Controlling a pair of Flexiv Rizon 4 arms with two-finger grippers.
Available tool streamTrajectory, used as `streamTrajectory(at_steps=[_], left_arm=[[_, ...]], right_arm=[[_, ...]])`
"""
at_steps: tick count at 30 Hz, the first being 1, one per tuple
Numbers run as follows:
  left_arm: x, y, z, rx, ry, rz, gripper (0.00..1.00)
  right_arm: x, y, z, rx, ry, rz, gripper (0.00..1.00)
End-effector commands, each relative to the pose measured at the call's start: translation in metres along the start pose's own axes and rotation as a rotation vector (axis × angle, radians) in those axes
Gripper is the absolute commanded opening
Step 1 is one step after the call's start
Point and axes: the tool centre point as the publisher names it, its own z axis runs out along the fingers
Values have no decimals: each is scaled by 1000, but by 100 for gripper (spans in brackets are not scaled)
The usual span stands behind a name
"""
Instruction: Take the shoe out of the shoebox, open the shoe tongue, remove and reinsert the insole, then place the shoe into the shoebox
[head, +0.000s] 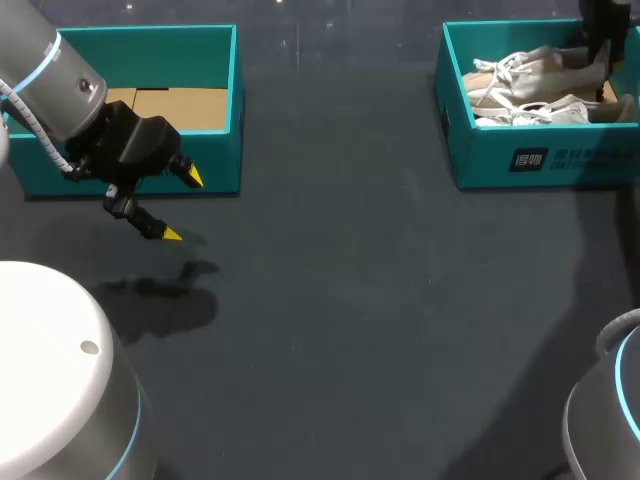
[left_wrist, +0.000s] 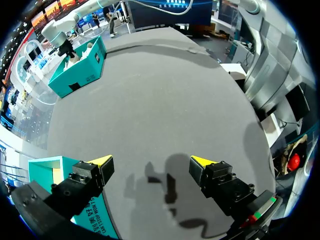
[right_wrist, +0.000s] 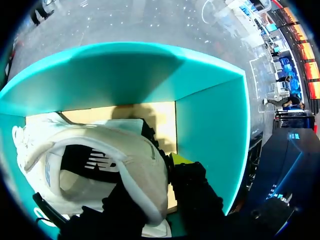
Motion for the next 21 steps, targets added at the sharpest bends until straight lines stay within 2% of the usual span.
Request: streamTrajectory(at_steps=[1, 6, 14, 17, 18, 21], left_arm=[[1, 0, 0, -3, -2, 0, 100], [1, 0, 0, -3, -2, 0, 100], [1, 0, 0, -3, -2, 0, 100], [1, 0, 0, -3, -2, 0, 100], [1, 0, 0, -3, -2, 0, 100], [1, 0, 0, -3, -2, 0, 100]], right_arm=[[1, 5, 4, 17, -4, 3, 0], [-2, 4, 7, 28, -7, 0, 0], [5, 2, 10, 37, 17, -15, 0], [5, 2, 10, 38, 23, -13, 9], [5, 1, 10, 38, 25, -12, 17], [3, 1, 10, 38, 28, -9, 21]])
